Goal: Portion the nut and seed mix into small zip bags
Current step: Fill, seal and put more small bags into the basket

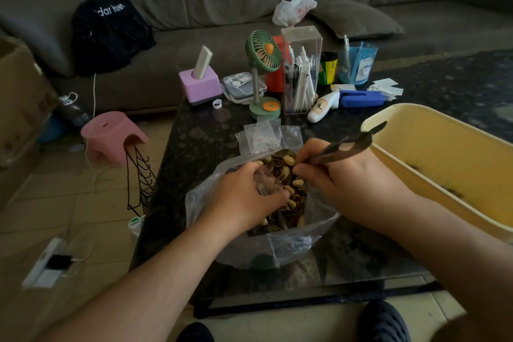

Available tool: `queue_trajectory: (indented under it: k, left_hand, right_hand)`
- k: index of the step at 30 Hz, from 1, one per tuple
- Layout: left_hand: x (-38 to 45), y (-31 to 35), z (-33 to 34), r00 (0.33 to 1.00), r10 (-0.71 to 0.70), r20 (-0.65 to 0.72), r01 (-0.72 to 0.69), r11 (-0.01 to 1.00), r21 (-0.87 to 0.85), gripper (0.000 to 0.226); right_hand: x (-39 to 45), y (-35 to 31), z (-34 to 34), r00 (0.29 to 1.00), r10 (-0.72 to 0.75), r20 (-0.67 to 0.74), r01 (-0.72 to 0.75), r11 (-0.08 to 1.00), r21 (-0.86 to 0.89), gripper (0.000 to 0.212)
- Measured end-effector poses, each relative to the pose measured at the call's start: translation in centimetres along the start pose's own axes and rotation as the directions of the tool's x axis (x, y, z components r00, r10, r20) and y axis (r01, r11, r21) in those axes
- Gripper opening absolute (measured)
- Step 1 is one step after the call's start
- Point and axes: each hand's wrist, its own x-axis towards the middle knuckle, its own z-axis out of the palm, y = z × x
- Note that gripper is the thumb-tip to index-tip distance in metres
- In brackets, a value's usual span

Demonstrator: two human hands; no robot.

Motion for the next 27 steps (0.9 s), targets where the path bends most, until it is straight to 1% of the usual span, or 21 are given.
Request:
queue_trajectory:
  k: [2,5,7,9,12,15,18,20,21,23,25,27]
  left_hand:
    - [0.1,0.0,0.0,1.000,0.011,-0.008,-0.011,0.999,0.037,0.069]
    - [0.1,-0.1,0.2,0.999,0.025,-0.023,-0.024,0.998,0.061,0.074]
    - [0.1,0.0,0.2,0.999,0.031,-0.033,-0.030,0.999,0.044,0.073]
    - [0.2,0.1,0.2,0.999,0.036,-0.038,-0.035,0.999,0.031,0.062]
    - [0.2,0.2,0.2,0.998,0.028,-0.056,-0.027,0.999,0.021,0.039]
    - [0.1,0.3,0.3,0.997,0.031,-0.067,-0.031,1.000,0.004,0.032]
    - [0.0,0.3,0.4,0.995,0.055,-0.088,-0.055,0.998,0.002,0.035]
    - [0.0,0.2,0.4,0.994,0.062,-0.092,-0.062,0.998,0.003,0.046]
    - [0.1,0.2,0.4,0.994,0.062,-0.095,-0.062,0.998,0.004,0.049]
    - [0.2,0.0,0.4,0.993,0.060,-0.106,-0.060,0.998,0.004,0.048]
    - [0.1,0.1,0.3,0.992,0.055,-0.114,-0.057,0.998,-0.008,0.048]
    - [0.0,0.0,0.3,0.991,0.058,-0.117,-0.062,0.998,-0.029,0.054]
  right_hand:
    - [0.0,-0.2,0.2,1.000,-0.021,-0.004,0.021,1.000,-0.020,0.022]
    - [-0.1,-0.4,0.3,0.998,-0.052,-0.028,0.051,0.998,-0.041,0.022]
    - [-0.1,-0.4,0.4,0.997,-0.056,-0.049,0.053,0.997,-0.060,0.023]
    - [-0.1,-0.5,0.3,0.998,-0.043,-0.052,0.040,0.998,-0.044,0.024]
    - [-0.1,-0.4,0.3,0.995,-0.069,-0.065,0.063,0.994,-0.087,0.026]
    - [-0.1,-0.6,0.2,0.995,-0.077,-0.061,0.070,0.992,-0.104,0.028]
    - [-0.2,-0.6,0.1,0.996,-0.075,-0.041,0.071,0.993,-0.099,0.029]
    - [-0.3,-0.3,0.2,0.993,-0.110,-0.031,0.105,0.987,-0.121,0.015]
    - [-0.3,-0.1,0.3,0.992,-0.129,-0.011,0.126,0.980,-0.151,0.014]
    - [-0.2,0.4,0.6,0.992,-0.120,0.029,0.124,0.976,-0.178,0.026]
    - [-0.2,0.6,0.7,0.991,-0.134,0.021,0.135,0.978,-0.157,0.026]
    - [-0.1,0.8,0.8,0.989,-0.150,0.006,0.150,0.981,-0.120,0.022]
